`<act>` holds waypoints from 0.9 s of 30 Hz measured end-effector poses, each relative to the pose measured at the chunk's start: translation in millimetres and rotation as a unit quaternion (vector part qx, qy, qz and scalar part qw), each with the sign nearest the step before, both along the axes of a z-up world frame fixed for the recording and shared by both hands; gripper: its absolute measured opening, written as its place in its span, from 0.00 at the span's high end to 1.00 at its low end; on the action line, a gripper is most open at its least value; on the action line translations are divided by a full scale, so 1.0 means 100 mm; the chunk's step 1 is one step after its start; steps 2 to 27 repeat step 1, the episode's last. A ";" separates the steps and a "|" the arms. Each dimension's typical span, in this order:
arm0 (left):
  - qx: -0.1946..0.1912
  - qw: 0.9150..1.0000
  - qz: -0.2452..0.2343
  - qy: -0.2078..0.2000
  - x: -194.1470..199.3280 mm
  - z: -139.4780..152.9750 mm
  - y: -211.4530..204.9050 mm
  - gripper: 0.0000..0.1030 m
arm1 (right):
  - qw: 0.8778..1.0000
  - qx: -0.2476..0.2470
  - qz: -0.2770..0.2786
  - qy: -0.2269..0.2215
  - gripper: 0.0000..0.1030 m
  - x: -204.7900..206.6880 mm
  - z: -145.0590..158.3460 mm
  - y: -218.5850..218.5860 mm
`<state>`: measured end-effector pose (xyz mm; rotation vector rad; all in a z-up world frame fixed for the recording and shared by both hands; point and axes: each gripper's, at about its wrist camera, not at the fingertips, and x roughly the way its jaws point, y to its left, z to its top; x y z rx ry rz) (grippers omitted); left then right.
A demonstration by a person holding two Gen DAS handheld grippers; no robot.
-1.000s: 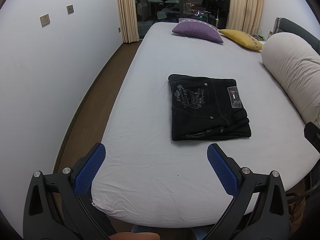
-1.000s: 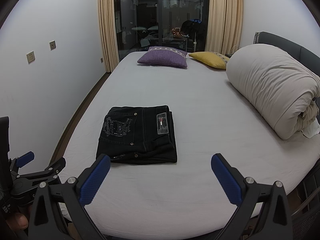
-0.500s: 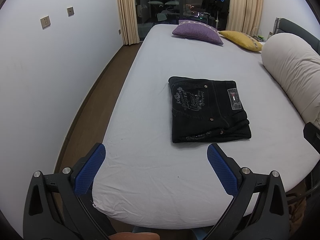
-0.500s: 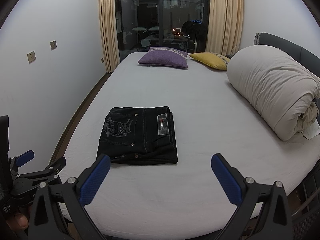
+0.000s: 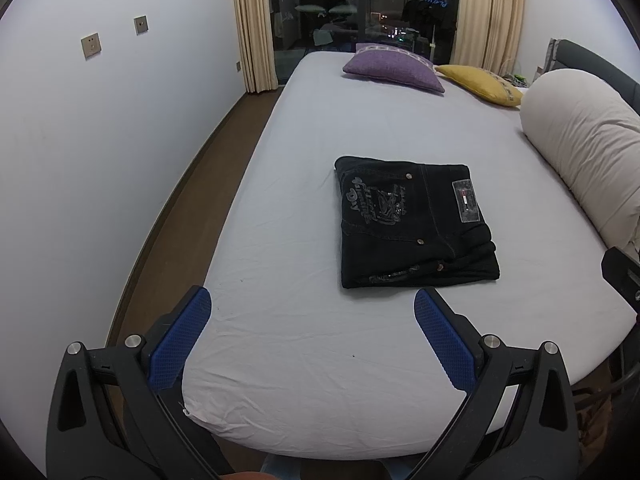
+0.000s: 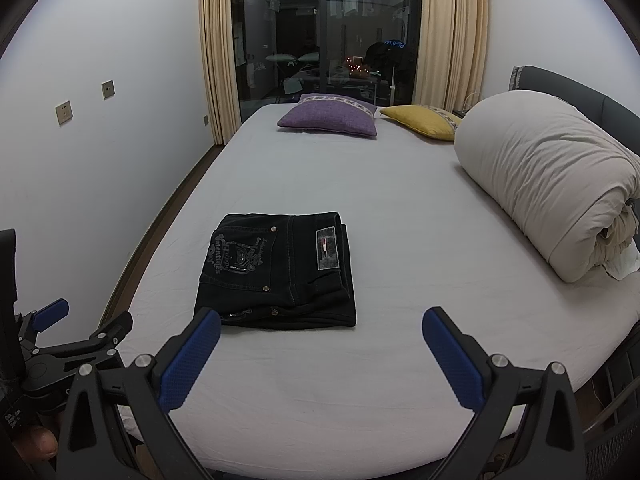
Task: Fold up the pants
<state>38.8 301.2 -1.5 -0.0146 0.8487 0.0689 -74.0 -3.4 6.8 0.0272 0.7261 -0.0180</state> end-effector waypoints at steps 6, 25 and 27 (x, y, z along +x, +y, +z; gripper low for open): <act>-0.001 1.000 -0.001 -0.001 0.01 0.01 0.00 0.00 | 1.000 0.000 0.000 0.000 0.00 0.00 0.00 0.00; -0.001 1.000 -0.001 -0.001 0.01 0.01 0.00 0.00 | 1.000 0.000 0.000 0.000 0.00 0.00 0.00 0.00; -0.001 1.000 -0.001 -0.001 0.01 0.01 0.00 0.00 | 1.000 0.000 0.000 0.000 0.00 0.00 0.00 0.00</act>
